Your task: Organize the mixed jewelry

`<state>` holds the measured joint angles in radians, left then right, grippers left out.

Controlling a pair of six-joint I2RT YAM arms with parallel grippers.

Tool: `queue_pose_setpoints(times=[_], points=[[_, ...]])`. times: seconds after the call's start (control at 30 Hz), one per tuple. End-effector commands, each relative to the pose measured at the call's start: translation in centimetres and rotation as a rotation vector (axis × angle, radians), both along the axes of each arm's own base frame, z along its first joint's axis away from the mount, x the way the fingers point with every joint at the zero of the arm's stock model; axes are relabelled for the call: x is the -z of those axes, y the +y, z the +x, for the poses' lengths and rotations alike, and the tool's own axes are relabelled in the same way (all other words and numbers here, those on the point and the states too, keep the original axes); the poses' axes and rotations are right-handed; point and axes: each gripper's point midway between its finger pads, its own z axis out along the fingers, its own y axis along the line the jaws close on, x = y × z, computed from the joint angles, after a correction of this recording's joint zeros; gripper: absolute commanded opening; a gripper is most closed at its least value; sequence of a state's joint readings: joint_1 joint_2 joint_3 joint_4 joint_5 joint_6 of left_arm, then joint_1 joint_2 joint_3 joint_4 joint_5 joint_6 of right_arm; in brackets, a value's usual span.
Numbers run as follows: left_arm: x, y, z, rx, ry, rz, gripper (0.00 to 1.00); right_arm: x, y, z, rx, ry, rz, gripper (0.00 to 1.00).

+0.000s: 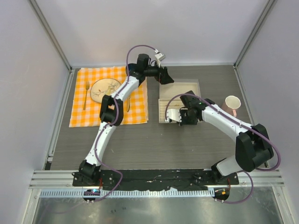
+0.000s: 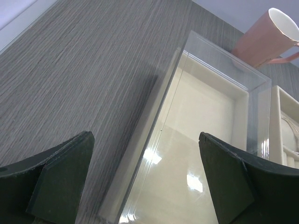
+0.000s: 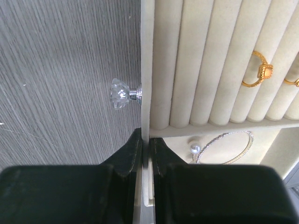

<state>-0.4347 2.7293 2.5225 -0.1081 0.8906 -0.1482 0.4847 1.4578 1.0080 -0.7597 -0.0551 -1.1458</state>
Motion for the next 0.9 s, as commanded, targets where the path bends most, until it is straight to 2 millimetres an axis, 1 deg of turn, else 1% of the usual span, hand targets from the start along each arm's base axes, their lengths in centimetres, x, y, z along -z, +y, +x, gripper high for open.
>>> queue_pose_setpoints(times=[0.0, 0.17, 0.37, 0.57, 0.7, 0.87], points=[[-3.2, -0.6, 0.3, 0.019, -0.105, -0.042, 1.0, -1.7, 0.7, 1.6, -0.025, -0.053, 0.026, 0.01], [-3.1, -0.7, 0.4, 0.02, -0.103, -0.05, 1.0, -1.7, 0.5, 1.7, -0.025, -0.049, 0.026, 0.01], [-3.2, -1.0, -0.1, 0.046, -0.097, -0.065, 1.0, -1.8, 0.2, 2.2, -0.016, -0.046, 0.037, 0.01], [-2.8, -1.2, -0.4, 0.061, -0.087, -0.066, 1.0, -1.6, 0.2, 2.2, -0.017, -0.029, 0.053, 0.01], [-3.1, -1.5, -0.5, 0.065, -0.098, -0.072, 1.0, -1.6, 0.3, 2.3, -0.015, -0.027, 0.057, 0.01], [-2.7, -1.8, -0.7, 0.072, -0.094, -0.067, 1.0, -2.0, 0.1, 2.8, -0.006, -0.041, 0.057, 0.01]])
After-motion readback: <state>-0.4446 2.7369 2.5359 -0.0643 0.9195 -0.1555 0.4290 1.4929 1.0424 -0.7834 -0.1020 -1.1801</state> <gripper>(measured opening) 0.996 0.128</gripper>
